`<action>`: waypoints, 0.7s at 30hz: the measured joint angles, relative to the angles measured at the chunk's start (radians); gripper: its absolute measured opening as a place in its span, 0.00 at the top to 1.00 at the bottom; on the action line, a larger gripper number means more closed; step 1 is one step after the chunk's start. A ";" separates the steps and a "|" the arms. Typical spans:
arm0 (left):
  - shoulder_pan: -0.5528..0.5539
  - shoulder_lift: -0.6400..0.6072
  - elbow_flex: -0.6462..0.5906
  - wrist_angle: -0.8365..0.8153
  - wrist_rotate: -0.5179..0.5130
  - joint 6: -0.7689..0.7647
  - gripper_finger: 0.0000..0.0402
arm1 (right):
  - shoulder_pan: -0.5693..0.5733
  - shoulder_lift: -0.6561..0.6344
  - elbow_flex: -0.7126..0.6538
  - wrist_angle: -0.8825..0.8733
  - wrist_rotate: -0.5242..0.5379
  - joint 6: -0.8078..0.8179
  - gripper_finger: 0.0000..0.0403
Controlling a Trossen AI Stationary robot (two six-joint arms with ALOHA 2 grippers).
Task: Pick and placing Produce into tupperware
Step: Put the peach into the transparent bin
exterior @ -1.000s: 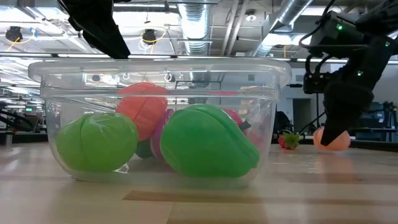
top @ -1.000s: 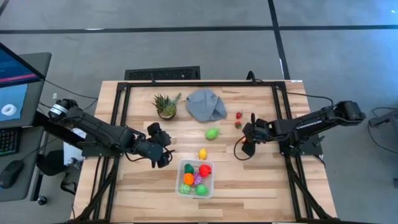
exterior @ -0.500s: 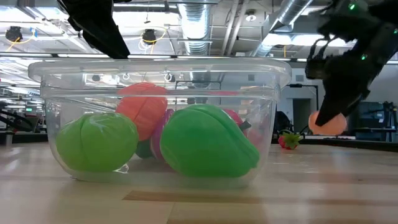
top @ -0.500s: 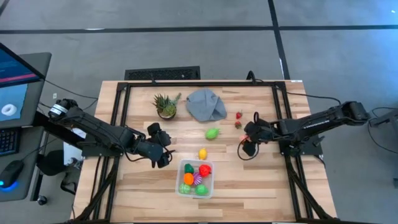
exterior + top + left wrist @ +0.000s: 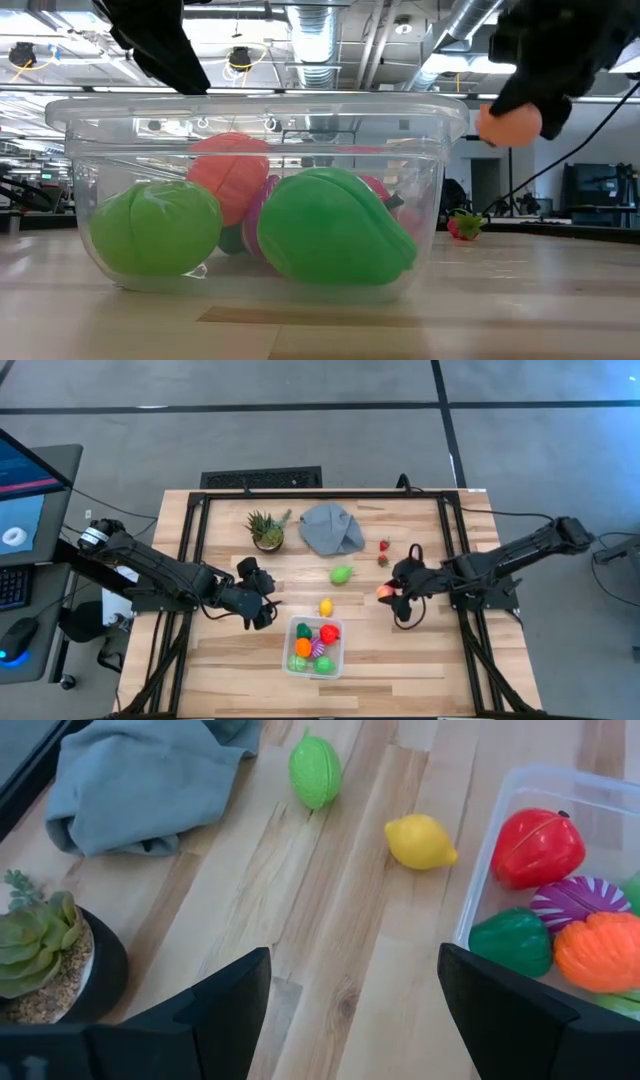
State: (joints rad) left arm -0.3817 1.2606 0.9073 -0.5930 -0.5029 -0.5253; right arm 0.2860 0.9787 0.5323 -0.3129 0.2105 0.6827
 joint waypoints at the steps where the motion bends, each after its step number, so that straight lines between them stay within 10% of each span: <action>1: 0.000 0.000 0.000 0.000 0.000 -0.005 0.31 | 0.010 0.001 0.005 0.012 0.000 0.001 0.35; 21: 0.000 0.000 0.000 0.064 0.007 -0.052 0.31 | 0.208 0.062 0.037 0.362 0.106 0.026 0.35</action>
State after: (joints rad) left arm -0.3817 1.2606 0.9073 -0.5288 -0.4957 -0.5773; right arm 0.4936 1.0410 0.5697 0.0496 0.3164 0.7087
